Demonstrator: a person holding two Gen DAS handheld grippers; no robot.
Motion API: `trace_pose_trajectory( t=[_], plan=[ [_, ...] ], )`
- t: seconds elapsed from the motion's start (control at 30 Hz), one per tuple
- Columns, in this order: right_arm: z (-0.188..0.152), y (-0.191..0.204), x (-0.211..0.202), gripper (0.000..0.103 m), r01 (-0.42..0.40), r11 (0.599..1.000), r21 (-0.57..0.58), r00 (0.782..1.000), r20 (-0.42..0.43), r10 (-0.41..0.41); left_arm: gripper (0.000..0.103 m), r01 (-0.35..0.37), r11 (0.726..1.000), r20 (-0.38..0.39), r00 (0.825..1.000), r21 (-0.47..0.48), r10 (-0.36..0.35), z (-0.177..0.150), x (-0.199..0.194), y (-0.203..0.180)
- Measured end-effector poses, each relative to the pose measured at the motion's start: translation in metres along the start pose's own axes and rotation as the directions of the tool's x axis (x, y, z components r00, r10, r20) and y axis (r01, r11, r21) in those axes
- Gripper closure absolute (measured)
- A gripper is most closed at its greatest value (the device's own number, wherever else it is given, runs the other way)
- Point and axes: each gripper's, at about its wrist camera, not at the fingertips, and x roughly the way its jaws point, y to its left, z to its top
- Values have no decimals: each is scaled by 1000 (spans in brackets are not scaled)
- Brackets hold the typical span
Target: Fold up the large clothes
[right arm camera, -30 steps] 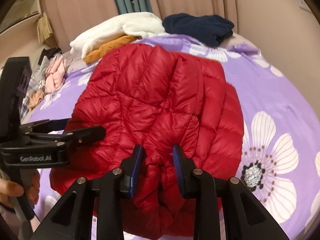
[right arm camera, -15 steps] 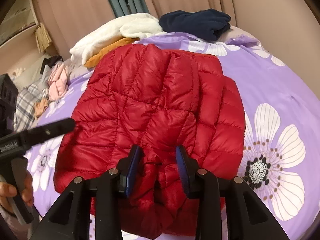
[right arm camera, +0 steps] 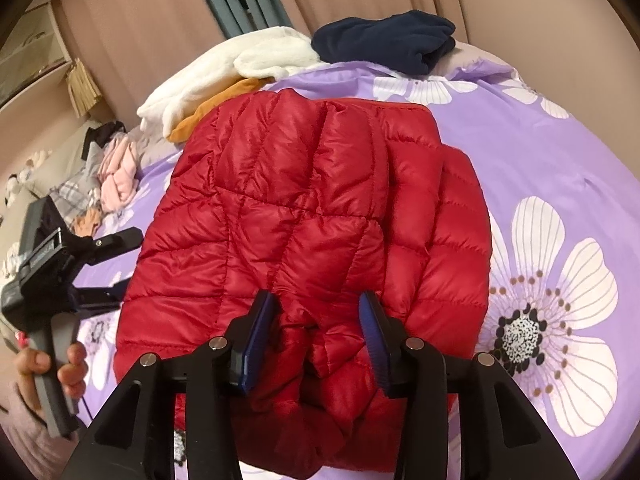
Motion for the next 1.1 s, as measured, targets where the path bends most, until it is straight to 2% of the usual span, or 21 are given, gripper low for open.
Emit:
trace_pose_trajectory(
  t=[0.3, 0.53, 0.7, 0.8, 0.87, 0.9, 0.93, 1.1],
  plan=[
    [1, -1, 1, 56, -11, 1000, 9, 1000, -2, 11, 11, 65, 995, -26, 997, -78, -67, 4, 9, 14],
    [1, -7, 2, 53, -48, 998, 36, 999, -4, 48, 11, 95, 992, -45, 994, -83, -99, 6, 18, 12],
    [3, -15, 2, 51, -83, 993, 79, 997, -3, 83, 4, 92, 993, -72, 993, -79, -98, 4, 31, 10],
    [4, -23, -5, 43, -99, 988, 120, 995, 25, 97, 4, 86, 993, -82, 992, -76, -92, 4, 37, 9],
    [4, -30, -10, 30, -106, 984, 145, 994, 47, 100, 4, 82, 994, -87, 992, -72, -89, 5, 39, 8],
    [4, -36, -12, 17, -92, 980, 177, 995, 60, 83, 4, 80, 994, -88, 992, -68, -86, 5, 39, 7],
    [4, -42, -13, 12, -82, 976, 202, 995, 68, 69, 3, 79, 995, -88, 993, -65, -84, 5, 40, 6],
    [2, -77, -6, 7, -105, 928, 358, 994, 61, 89, 2, 72, 996, -93, 993, -55, -76, 6, 43, 3]
  ],
)
